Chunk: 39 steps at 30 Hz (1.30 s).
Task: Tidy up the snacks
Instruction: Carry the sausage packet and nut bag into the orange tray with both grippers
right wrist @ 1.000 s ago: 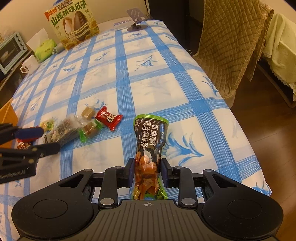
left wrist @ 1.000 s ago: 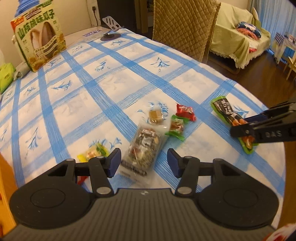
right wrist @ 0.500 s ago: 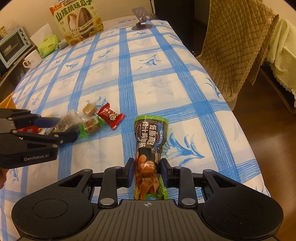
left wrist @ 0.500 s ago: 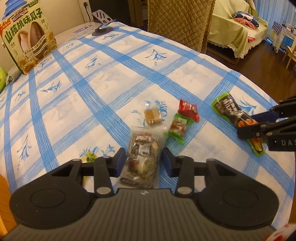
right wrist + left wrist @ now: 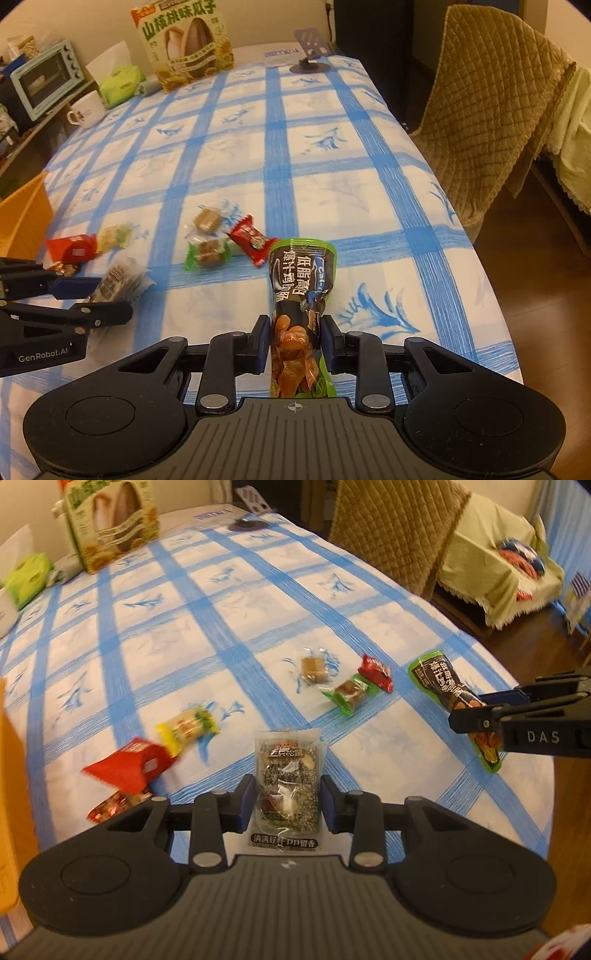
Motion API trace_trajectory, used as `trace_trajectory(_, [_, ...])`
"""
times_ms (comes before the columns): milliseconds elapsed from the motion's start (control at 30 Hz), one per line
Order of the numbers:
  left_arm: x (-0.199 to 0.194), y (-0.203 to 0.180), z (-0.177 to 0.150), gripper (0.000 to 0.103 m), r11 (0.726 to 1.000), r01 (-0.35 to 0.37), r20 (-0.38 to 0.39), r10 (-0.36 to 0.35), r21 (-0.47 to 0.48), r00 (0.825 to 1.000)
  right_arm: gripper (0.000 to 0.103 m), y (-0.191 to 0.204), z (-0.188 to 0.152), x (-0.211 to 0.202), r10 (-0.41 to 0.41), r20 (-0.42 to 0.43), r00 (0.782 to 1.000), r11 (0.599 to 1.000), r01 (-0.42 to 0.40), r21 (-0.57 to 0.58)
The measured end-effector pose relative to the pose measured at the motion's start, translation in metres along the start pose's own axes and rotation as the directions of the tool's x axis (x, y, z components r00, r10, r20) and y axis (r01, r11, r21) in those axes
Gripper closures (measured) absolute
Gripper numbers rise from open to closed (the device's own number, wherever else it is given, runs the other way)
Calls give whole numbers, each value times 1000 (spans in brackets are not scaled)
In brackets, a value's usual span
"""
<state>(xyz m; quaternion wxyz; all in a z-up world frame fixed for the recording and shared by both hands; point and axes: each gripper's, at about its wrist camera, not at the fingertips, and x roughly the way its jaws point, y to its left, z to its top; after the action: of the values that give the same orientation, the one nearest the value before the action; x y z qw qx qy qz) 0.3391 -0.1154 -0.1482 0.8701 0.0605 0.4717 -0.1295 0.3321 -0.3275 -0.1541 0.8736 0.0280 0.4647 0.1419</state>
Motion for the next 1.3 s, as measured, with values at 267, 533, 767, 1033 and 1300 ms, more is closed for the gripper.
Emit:
trace_trajectory(267, [-46,14,-6,69,996,-31,71,37,-83,997,74,28,9,-25,73,47,996,996,-71,-52])
trace_trajectory(533, [-90,31,-21,69,983,-57,125,80,-177,989,74,61,11,-44,168,62,984,981,-160,-112])
trace_trajectory(767, [-129,57,-40,69,957,-107,149,152,-270,977,74,99,12,-53,276,47,960,948,-264,-180])
trace_trajectory(1033, [-168,100,-62,69,913,-181,161,253,-365,954,74,157,14,-50,393,-8,919,888,-382,-257])
trace_trajectory(1300, [-196,155,-77,69,868,-263,155,354,-421,922,74,222,24,-36,489,-60,870,827,-485,-285])
